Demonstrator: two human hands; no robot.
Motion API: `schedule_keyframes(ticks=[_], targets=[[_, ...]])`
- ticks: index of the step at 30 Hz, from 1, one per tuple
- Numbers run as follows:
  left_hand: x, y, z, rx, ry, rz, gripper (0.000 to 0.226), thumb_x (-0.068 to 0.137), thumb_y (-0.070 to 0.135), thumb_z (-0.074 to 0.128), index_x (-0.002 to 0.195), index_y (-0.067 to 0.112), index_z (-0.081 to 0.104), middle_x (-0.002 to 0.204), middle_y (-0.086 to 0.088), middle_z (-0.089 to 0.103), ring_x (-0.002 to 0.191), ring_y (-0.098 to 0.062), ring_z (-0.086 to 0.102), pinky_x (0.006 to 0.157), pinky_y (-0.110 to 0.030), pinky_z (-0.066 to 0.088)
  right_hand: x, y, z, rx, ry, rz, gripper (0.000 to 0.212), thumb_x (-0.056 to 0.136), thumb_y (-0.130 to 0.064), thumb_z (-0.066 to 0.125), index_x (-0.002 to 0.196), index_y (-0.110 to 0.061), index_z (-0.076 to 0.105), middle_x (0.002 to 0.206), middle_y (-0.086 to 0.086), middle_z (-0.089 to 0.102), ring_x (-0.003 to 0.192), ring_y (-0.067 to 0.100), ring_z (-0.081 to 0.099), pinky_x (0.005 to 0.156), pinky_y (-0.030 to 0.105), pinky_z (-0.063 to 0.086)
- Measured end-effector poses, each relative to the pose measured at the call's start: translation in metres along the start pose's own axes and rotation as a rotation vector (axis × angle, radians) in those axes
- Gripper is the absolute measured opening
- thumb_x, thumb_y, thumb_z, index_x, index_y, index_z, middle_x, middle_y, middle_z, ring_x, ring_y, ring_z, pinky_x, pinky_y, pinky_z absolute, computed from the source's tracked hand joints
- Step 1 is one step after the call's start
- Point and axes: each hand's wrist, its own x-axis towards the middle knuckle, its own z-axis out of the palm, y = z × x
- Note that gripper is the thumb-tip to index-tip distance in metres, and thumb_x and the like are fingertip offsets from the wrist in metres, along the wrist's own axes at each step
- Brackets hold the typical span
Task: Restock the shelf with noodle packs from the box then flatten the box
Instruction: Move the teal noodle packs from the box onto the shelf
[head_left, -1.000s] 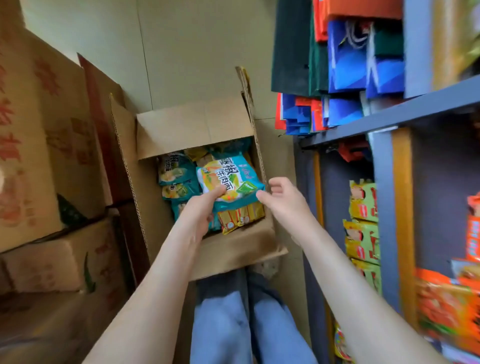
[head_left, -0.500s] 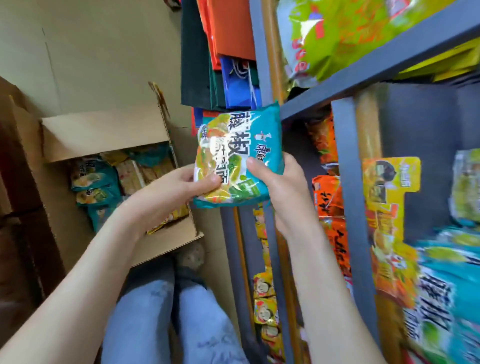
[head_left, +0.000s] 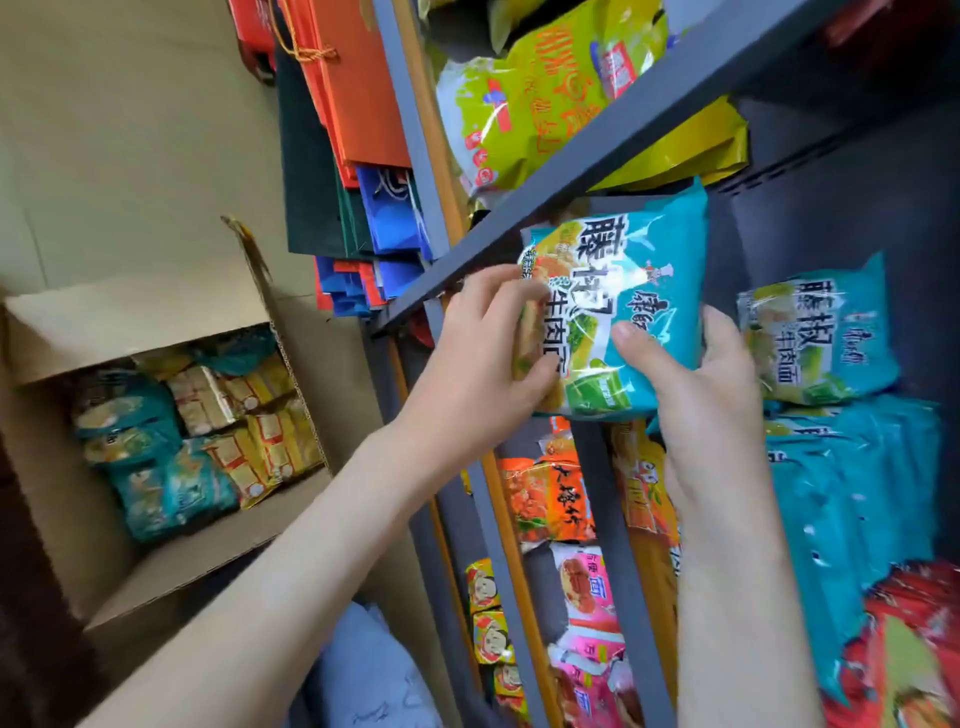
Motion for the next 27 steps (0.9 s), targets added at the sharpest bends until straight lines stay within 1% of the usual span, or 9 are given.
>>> schedule_keyframes(ticks=[3, 7, 10, 13, 16, 18, 23, 25, 27], targets=[[0.011, 0.022, 0.024, 0.04, 0.031, 0.123, 0.033, 0.081, 0.016, 0.056, 0.113, 0.008, 0.056, 0.121, -0.006, 0.052, 0.115, -0.026, 0.05, 0.098, -0.028, 0.037, 0.01, -0.009, -0.031, 0.031, 0.037, 0.006, 0.037, 0.079, -0.009, 0.072, 0.114, -0.009, 0.06, 0.106, 0.01, 0.07, 0.093, 0.023, 0.069, 0.078, 0.033, 0.056], [0.031, 0.041, 0.064, 0.058, 0.012, 0.242, 0.037, 0.083, 0.018, 0.051, 0.119, 0.012, 0.059, 0.119, -0.007, 0.055, 0.111, -0.03, 0.054, 0.095, -0.033, 0.04, 0.029, -0.012, -0.056, 0.082, 0.105, 0.034, 0.03, 0.082, -0.002, 0.066, 0.112, -0.004, 0.061, 0.105, 0.016, 0.071, 0.089, 0.026, 0.069, 0.079, 0.037, 0.056], [0.047, 0.046, 0.087, 0.072, 0.017, 0.253, 0.039, 0.084, 0.025, 0.044, 0.116, 0.015, 0.063, 0.116, -0.009, 0.057, 0.107, -0.034, 0.055, 0.091, -0.04, 0.044, 0.043, -0.007, -0.063, 0.178, 0.156, 0.11, 0.032, 0.084, -0.002, 0.063, 0.116, 0.0, 0.061, 0.108, 0.019, 0.069, 0.09, 0.028, 0.068, 0.08, 0.038, 0.056], [0.06, 0.046, 0.098, 0.078, 0.01, 0.253, 0.042, 0.085, 0.033, 0.039, 0.113, 0.016, 0.065, 0.116, -0.011, 0.058, 0.105, -0.038, 0.055, 0.087, -0.049, 0.046, 0.052, 0.001, -0.064, 0.23, 0.167, 0.154, 0.032, 0.086, -0.005, 0.061, 0.118, 0.001, 0.06, 0.111, 0.021, 0.068, 0.093, 0.03, 0.067, 0.087, 0.042, 0.054], [0.066, 0.046, 0.101, 0.104, 0.02, 0.226, 0.046, 0.084, 0.036, 0.034, 0.111, 0.016, 0.066, 0.116, -0.012, 0.059, 0.102, -0.04, 0.053, 0.083, -0.05, 0.046, 0.058, 0.007, -0.062, 0.249, 0.156, 0.187, 0.031, 0.087, -0.008, 0.061, 0.118, -0.001, 0.061, 0.111, 0.018, 0.068, 0.093, 0.028, 0.066, 0.093, 0.045, 0.051], [0.069, 0.047, 0.101, 0.134, 0.016, 0.204, 0.045, 0.082, 0.034, 0.034, 0.109, 0.017, 0.066, 0.117, -0.012, 0.059, 0.102, -0.039, 0.053, 0.082, -0.047, 0.045, 0.062, 0.007, -0.061, 0.267, 0.147, 0.199, 0.026, 0.087, -0.008, 0.061, 0.113, -0.003, 0.063, 0.102, 0.015, 0.07, 0.087, 0.026, 0.067, 0.09, 0.044, 0.052], [0.08, 0.057, 0.101, 0.173, -0.022, 0.158, 0.049, 0.079, 0.033, 0.031, 0.109, 0.015, 0.065, 0.122, -0.014, 0.057, 0.109, -0.037, 0.053, 0.089, -0.044, 0.043, 0.071, -0.007, -0.066, 0.264, 0.107, 0.222, 0.012, 0.09, -0.008, 0.056, 0.094, -0.008, 0.067, 0.083, 0.007, 0.072, 0.069, 0.018, 0.067, 0.069, 0.031, 0.055], [0.086, 0.064, 0.105, 0.162, -0.053, 0.176, 0.053, 0.08, 0.034, 0.027, 0.113, 0.015, 0.063, 0.126, -0.015, 0.055, 0.116, -0.036, 0.051, 0.094, -0.044, 0.041, 0.077, -0.014, -0.071, 0.239, 0.129, 0.229, 0.016, 0.09, -0.009, 0.055, 0.103, -0.006, 0.065, 0.088, 0.008, 0.07, 0.07, 0.017, 0.067, 0.064, 0.028, 0.055], [0.091, 0.069, 0.108, 0.147, -0.092, 0.191, 0.056, 0.084, 0.034, 0.024, 0.125, 0.017, 0.058, 0.137, -0.012, 0.049, 0.128, -0.032, 0.043, 0.102, -0.044, 0.035, 0.083, -0.018, -0.077, 0.195, 0.167, 0.235, 0.028, 0.09, -0.011, 0.056, 0.117, -0.005, 0.061, 0.1, 0.01, 0.069, 0.075, 0.018, 0.066, 0.064, 0.027, 0.055]])
